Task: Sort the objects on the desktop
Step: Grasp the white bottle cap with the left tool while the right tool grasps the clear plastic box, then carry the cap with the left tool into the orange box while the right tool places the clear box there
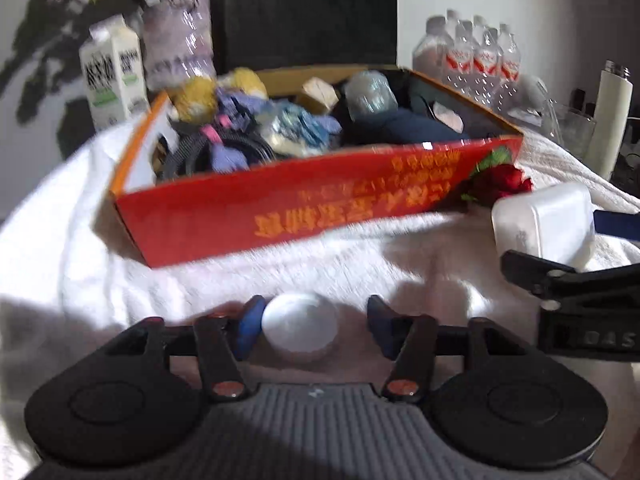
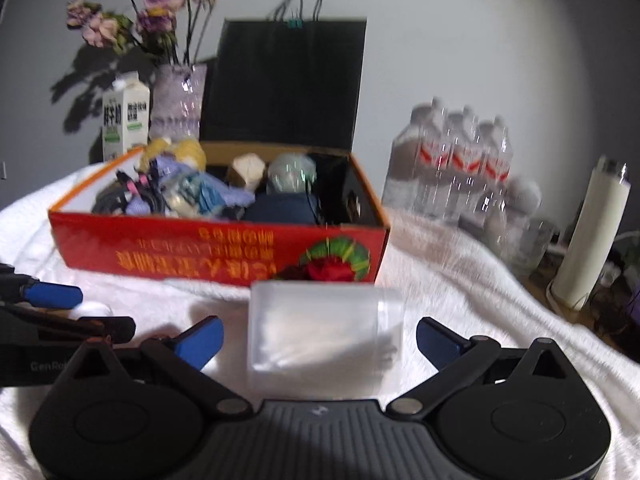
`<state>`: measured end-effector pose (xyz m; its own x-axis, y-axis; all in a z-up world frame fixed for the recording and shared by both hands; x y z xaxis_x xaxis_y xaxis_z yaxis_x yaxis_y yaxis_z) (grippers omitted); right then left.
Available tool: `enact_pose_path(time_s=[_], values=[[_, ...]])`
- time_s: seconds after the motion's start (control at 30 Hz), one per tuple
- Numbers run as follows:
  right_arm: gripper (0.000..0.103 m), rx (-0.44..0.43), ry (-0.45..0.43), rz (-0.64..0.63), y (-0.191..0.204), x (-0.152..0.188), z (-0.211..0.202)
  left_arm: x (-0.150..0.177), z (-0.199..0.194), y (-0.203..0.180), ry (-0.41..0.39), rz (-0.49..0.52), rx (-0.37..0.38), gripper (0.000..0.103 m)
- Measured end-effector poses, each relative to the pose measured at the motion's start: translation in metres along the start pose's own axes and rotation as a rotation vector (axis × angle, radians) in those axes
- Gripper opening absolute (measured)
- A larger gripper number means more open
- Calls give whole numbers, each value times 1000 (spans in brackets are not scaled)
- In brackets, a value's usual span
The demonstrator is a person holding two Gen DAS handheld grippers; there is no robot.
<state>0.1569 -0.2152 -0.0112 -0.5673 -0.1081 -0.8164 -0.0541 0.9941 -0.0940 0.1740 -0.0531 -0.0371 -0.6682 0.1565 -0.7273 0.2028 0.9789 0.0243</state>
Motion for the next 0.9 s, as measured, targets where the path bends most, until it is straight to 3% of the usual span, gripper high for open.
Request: enact_pose_path(time_s=[0.07,0.13,0.37,0.53,0.7,0.8,0.9], values=[[100,-14,35,26,-1,2,8,0,-4,2,-12,-18,10,41],[81,-54,37,65,-4,3,9,0,-11,4,-31,-39,15,41],[81,-149,-41,170,-11,4,-41,11,-89,8,-128,-147,68,41],[81,-246,-48,170,-1,34,-98,41,-139,6,-147,-197,58,41],[81,-277,-22,189,8,69,-132,73,-155,-5,-155,-178,19,41],[81,-284,-9,165,18,83,-140,90,-155,-11,-103,-187,33,41],[81,-296,-19,160,21,87,-152,97,-165,-16,-105,-173,36,41]])
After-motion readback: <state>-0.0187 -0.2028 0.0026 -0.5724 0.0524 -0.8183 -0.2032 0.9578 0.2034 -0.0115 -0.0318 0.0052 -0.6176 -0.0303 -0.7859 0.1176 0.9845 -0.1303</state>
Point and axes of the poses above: each gripper's, at about its wrist camera, not at the fingertips, and z roughly the way its jaws point, y to its left, x to its underside, the point moved 8 cm from there along z, roughly the way its jaws point, and after that the axes turned 4 degrees about y, right-handed, at the moved point
